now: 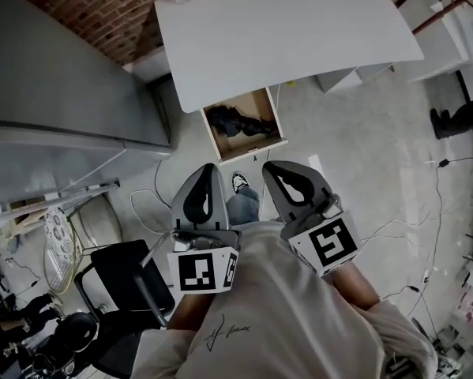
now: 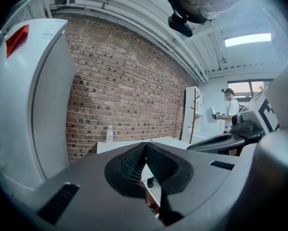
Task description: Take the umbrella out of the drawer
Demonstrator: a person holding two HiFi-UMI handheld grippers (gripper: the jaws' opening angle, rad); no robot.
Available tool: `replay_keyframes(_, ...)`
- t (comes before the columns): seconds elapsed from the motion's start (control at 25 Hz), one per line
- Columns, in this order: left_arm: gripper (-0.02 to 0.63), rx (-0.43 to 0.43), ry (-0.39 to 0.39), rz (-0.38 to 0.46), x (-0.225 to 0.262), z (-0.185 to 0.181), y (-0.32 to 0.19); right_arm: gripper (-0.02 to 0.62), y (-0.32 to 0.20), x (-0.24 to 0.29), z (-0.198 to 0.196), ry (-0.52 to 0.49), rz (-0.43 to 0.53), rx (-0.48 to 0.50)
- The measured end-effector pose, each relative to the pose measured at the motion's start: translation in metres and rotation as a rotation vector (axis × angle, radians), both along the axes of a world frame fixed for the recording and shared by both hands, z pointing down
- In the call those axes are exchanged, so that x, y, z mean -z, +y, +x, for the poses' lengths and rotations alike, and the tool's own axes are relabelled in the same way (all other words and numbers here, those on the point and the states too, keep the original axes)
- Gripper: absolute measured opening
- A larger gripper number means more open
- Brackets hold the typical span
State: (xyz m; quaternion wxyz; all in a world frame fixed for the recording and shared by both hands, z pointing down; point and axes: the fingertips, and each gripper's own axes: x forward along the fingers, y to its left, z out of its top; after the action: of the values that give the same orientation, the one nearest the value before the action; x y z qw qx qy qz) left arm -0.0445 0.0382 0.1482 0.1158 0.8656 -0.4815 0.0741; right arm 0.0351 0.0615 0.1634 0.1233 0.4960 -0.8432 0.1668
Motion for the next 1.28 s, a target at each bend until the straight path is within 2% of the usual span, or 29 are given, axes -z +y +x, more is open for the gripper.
replay_keyframes(0.28,0.017,-0.014,0.014,-0.027,-0.017,-0.016,-0.04,0.015,-0.043,-0.007,-0.022,0.051,0.001,0.002)
replay_keyframes(0.64,0.017,0.03,0.019,-0.057,-0.03,-0.033,-0.054,0.015,-0.059,-0.014,-0.023,0.078,-0.046,0.033)
replay_keyframes(0.92,0.017,0.094,0.006,-0.061,-0.031,-0.054,-0.049,0.015,-0.057,-0.024,-0.026,0.132,-0.065,0.148)
replay_keyframes(1.28,0.017,0.121,-0.006,-0.114,-0.053,-0.045,-0.049,0.015,-0.063,-0.055,-0.026,0.153,-0.08,0.248)
